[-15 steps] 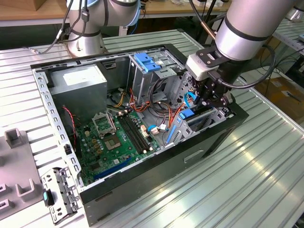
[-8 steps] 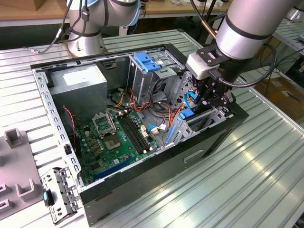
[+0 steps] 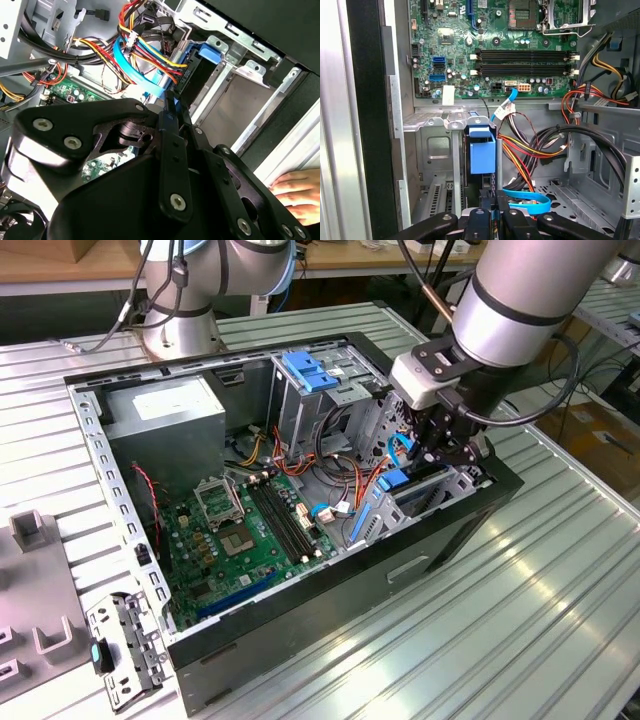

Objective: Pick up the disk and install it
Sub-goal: 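Insert the second disk wire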

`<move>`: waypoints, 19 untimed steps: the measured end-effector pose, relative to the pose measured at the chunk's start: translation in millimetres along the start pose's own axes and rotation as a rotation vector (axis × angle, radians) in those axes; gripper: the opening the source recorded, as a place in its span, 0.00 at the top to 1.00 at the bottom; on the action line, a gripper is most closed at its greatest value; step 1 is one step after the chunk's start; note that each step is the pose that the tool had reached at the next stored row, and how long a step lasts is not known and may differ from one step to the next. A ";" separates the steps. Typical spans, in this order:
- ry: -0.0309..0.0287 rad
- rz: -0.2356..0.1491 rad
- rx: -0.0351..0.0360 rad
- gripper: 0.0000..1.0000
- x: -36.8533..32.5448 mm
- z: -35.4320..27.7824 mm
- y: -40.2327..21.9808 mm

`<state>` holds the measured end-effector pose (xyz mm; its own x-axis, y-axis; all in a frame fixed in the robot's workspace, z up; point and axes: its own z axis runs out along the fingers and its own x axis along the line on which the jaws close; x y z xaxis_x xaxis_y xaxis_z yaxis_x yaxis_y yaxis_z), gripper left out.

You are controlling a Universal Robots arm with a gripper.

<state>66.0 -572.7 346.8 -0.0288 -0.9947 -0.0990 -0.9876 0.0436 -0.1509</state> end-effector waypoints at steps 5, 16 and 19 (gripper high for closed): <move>0.0000 0.000 0.0000 0.84 -0.9 0.2 -0.2; -0.0027 -0.021 -0.0021 0.84 -0.8 2.1 -0.3; -0.0038 -0.027 -0.0027 0.84 -0.7 3.4 -0.1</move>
<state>66.6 -571.7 343.5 -0.0014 -0.9951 -0.0986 -0.9884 0.0164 -0.1509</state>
